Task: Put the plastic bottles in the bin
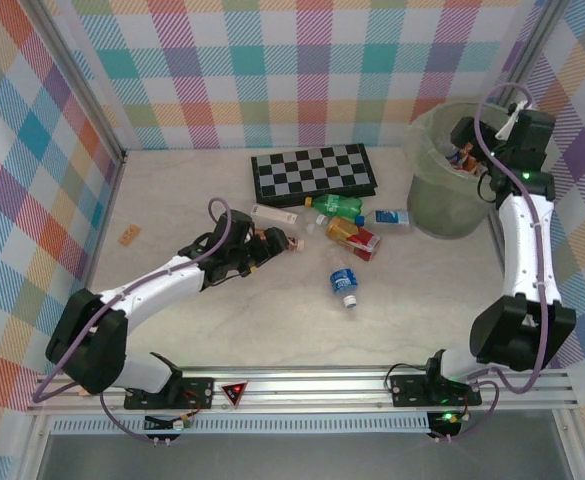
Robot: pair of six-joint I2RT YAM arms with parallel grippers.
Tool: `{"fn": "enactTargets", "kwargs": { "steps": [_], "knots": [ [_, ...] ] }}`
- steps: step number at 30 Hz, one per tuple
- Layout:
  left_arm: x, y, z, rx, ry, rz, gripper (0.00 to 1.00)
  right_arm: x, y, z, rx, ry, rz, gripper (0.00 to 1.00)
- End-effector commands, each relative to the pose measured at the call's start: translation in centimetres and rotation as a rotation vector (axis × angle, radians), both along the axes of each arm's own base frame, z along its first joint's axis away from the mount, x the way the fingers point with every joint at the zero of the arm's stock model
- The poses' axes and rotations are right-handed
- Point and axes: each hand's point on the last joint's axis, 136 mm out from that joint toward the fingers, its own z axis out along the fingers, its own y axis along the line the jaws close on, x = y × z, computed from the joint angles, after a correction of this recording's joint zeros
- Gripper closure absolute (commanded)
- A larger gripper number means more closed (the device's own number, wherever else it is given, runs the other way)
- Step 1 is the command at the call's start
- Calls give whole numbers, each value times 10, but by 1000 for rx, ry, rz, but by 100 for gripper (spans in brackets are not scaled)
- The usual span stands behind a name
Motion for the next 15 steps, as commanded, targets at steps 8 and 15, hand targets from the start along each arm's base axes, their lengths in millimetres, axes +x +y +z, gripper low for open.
{"fn": "enactTargets", "kwargs": {
  "steps": [8,15],
  "knots": [
    [32,1,-19,-90,20,301,10,-62,67,-12,100,88,164,1],
    [37,-22,-38,-109,40,376,13,-92,75,-26,139,124,163,0]
  ]
}}
